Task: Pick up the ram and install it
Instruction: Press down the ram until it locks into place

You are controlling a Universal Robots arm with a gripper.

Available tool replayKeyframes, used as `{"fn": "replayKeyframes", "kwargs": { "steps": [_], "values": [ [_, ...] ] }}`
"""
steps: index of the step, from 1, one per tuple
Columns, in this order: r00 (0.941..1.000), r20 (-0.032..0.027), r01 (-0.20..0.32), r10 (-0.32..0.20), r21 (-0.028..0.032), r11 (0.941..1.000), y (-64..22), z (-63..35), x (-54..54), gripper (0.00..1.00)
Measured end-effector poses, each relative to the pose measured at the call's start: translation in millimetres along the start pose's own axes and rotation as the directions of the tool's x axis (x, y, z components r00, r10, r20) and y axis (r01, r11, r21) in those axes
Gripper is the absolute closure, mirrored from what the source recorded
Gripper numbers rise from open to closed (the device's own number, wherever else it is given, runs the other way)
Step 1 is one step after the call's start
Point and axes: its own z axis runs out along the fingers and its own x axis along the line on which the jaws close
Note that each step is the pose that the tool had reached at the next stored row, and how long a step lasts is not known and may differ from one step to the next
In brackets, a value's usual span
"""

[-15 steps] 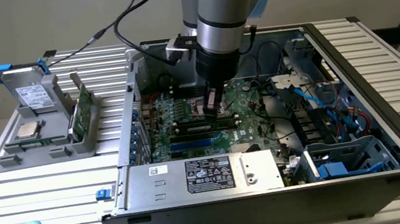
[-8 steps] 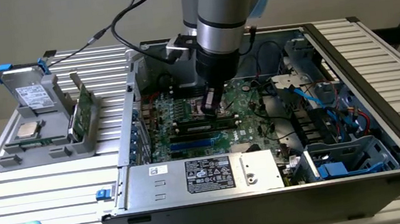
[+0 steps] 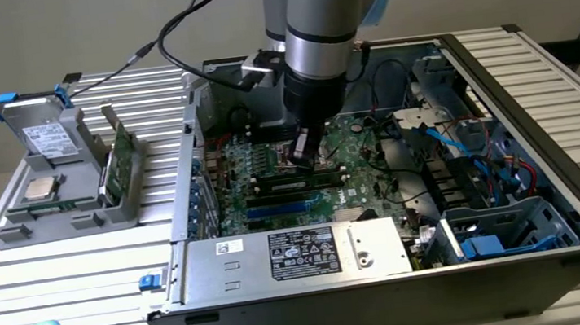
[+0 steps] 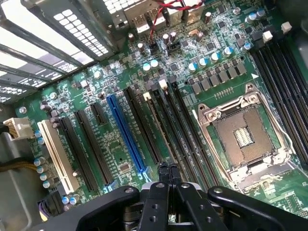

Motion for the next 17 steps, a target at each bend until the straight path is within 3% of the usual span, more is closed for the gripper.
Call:
{"fn": "replayKeyframes", "kwargs": {
  "steps": [8, 17],
  "values": [
    [0.9952, 0.0049, -0.098, 0.098, -0.0031, 0.9952, -0.1, 1.6, 0.0, 0.89],
    [0.9779, 0.0081, -0.209, 0.209, -0.0026, 0.9779, -0.5, 5.3, -0.3, 0.89]
  ]
}}
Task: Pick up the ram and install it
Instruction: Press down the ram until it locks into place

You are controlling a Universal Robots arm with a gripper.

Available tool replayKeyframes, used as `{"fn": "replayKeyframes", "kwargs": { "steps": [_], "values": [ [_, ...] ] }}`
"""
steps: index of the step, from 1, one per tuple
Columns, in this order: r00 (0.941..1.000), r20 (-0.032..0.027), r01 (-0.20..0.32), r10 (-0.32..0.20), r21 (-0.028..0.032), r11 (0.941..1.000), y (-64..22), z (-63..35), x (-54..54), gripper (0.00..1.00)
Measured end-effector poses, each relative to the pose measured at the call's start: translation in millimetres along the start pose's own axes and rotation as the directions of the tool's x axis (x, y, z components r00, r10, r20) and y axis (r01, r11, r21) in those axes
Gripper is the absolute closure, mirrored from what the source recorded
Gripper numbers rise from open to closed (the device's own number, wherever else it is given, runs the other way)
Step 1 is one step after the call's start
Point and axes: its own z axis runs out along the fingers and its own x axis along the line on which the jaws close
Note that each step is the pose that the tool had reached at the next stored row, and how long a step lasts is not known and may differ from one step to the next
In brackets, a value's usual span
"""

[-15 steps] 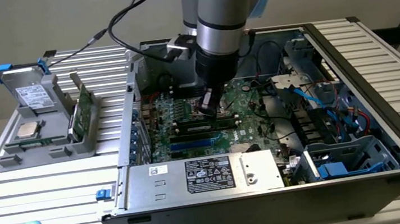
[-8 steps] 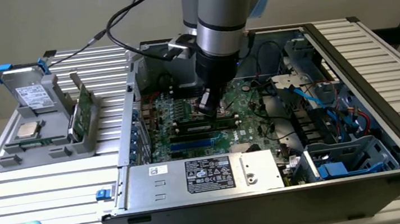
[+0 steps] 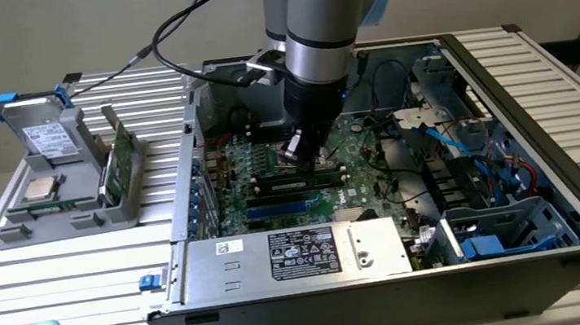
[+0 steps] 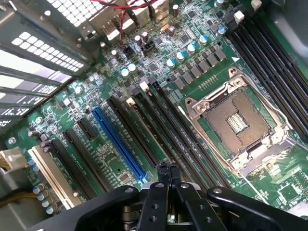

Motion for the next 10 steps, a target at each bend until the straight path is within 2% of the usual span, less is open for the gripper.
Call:
{"fn": "replayKeyframes", "kwargs": {
  "steps": [6, 10],
  "values": [
    [0.9980, 0.0055, -0.064, 0.064, 0.0040, 0.9980, 0.0, 1.0, -0.1, 0.89],
    [0.9957, 0.0078, -0.092, 0.092, 0.0024, 0.9957, 0.1, 1.6, -0.1, 0.89]
  ]
}}
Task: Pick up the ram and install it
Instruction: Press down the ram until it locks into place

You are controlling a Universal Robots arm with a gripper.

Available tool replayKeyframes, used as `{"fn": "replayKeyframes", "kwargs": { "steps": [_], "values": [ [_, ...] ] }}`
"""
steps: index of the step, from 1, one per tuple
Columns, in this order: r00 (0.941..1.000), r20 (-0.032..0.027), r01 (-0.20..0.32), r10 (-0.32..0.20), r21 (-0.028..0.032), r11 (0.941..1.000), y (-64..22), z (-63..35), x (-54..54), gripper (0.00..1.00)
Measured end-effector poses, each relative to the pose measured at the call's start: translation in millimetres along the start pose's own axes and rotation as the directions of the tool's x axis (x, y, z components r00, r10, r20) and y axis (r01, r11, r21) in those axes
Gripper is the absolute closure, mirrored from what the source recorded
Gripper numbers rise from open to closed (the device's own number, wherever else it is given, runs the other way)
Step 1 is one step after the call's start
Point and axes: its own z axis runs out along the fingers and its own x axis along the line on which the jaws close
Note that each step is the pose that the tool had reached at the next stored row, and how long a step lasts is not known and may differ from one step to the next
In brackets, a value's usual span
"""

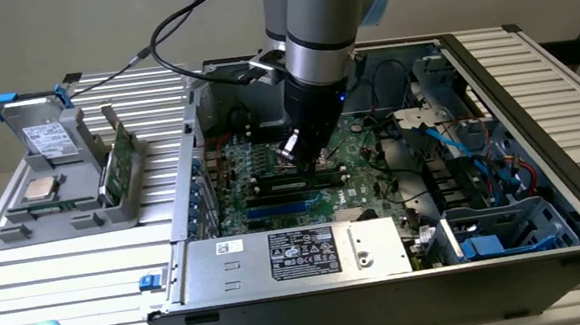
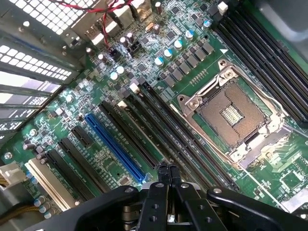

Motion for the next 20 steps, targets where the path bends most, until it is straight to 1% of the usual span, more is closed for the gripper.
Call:
{"fn": "replayKeyframes", "kwargs": {
  "steps": [7, 10, 15, 20],
  "values": [
    [0.9993, 0.0022, -0.039, 0.039, -0.0027, 0.9993, 2.0, 0.2, 1.9, 0.89],
    [0.9978, 0.0049, -0.066, 0.066, -0.0033, 0.9978, 2.0, 0.3, 2.0, 0.89],
    [0.9930, 0.0101, -0.118, 0.118, -0.0038, 0.9930, 2.0, 0.3, 2.0, 0.89],
    [0.9851, 0.0148, -0.171, 0.171, -0.0050, 0.9852, 2.0, 0.3, 2.0, 0.89]
  ]
}}
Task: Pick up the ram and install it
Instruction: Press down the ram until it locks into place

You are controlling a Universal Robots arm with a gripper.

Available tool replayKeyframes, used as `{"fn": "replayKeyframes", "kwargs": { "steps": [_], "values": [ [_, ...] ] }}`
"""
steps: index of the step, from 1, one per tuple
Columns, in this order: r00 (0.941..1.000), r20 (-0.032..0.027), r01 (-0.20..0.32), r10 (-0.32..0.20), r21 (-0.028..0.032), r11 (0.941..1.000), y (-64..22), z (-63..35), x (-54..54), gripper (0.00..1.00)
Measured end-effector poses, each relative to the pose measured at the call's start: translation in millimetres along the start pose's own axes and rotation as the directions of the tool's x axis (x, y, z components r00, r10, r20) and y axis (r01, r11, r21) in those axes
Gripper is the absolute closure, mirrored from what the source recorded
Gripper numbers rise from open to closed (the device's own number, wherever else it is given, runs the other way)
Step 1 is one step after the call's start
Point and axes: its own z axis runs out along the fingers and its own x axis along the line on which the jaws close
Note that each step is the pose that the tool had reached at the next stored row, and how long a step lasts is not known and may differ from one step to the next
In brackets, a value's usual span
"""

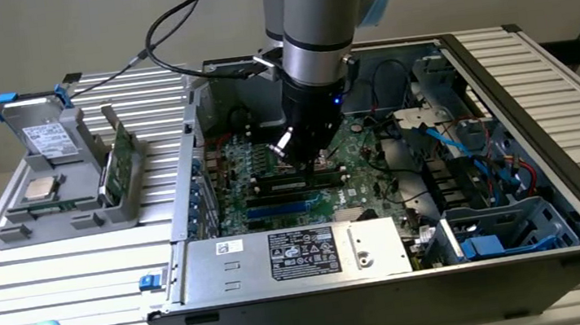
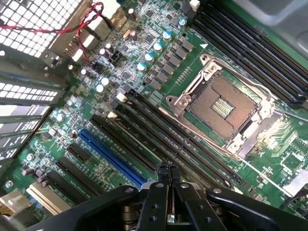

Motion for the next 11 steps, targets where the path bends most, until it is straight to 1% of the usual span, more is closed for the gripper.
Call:
{"fn": "replayKeyframes", "kwargs": {
  "steps": [5, 8, 11],
  "values": [
    [0.9983, 0.0033, -0.058, 0.058, -0.0019, 0.9983, 0.0, 0.0, 0.0, 0.89],
    [0.9955, 0.0046, -0.095, 0.095, -0.0036, 0.9955, 0.0, -0.1, 0.0, 0.89],
    [0.9914, 0.0059, -0.131, 0.131, -0.0055, 0.9914, 0.0, 0.0, 0.0, 0.89]
  ]
}}
